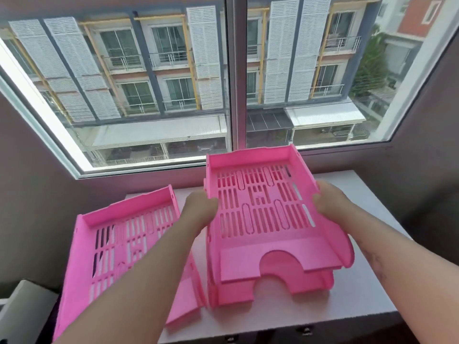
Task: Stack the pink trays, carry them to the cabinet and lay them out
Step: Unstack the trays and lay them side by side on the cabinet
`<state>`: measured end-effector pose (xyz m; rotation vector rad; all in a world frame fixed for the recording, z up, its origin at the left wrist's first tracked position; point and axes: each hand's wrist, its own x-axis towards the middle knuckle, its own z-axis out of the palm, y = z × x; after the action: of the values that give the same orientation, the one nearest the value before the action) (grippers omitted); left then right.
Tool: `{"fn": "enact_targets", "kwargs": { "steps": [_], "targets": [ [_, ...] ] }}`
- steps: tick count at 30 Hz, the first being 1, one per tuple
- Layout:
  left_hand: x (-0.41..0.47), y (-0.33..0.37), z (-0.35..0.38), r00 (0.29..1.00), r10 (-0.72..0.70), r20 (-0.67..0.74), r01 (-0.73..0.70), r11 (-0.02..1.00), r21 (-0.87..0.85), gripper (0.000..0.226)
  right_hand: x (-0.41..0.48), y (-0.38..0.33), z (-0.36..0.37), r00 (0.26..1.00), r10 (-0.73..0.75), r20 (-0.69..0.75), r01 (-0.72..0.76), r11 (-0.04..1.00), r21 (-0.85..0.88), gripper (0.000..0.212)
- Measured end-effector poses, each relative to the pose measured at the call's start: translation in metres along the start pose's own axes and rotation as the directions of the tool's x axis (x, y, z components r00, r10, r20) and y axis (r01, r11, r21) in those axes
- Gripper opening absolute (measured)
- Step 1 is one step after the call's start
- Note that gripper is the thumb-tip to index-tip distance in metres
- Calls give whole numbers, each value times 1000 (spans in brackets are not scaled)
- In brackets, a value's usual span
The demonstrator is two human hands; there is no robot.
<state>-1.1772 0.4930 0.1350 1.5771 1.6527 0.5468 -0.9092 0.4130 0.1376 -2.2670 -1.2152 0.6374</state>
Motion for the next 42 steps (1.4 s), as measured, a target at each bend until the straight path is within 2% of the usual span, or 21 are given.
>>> {"fn": "enact_targets", "kwargs": {
  "steps": [4,9,13,15,16,19,25,29,33,35,37,39,40,42],
  "targets": [
    [-3,27,19,996,74,49,-76,997,24,31,-7,24,-26,998,38,-52,-38,999,4,36],
    [-22,70,72,984,104,145,-119,988,99,36,-10,79,-75,986,127,-109,-133,990,-51,29],
    [-37,111,123,973,128,190,-139,989,48,29,-8,119,-125,976,146,-160,-157,986,-60,19],
    [-45,125,146,973,112,200,-119,993,21,17,-2,139,-142,976,143,-166,-155,986,-60,17],
    [-48,130,157,974,95,204,-100,995,13,11,1,148,-147,977,141,-162,-152,987,-57,17],
    [-52,134,188,985,41,167,-39,999,-15,30,14,175,-154,981,139,-138,-144,989,-29,27],
    [-61,133,232,996,-54,66,50,997,51,30,35,210,-147,991,125,-44,-121,990,67,32],
    [-67,128,249,990,-134,50,129,987,96,20,42,227,-133,992,127,24,-129,988,90,34],
    [-68,128,258,981,-188,43,184,980,74,38,47,240,-117,985,156,69,-163,979,123,42],
    [-67,129,256,988,-152,25,150,987,61,42,50,241,-112,981,174,84,-184,975,122,51],
    [-67,128,247,998,-9,-69,13,999,53,42,50,237,-107,992,121,37,-120,993,-10,65],
    [-65,121,234,967,148,-205,-131,987,97,34,45,225,-102,997,-70,-46,56,966,-251,69],
    [-63,115,228,950,182,-252,-154,980,127,32,44,219,-98,985,-170,-42,147,934,-324,67],
    [-60,98,220,951,150,-272,-107,980,166,33,42,210,-85,966,-251,68,257,888,-381,64]
  ]
}}
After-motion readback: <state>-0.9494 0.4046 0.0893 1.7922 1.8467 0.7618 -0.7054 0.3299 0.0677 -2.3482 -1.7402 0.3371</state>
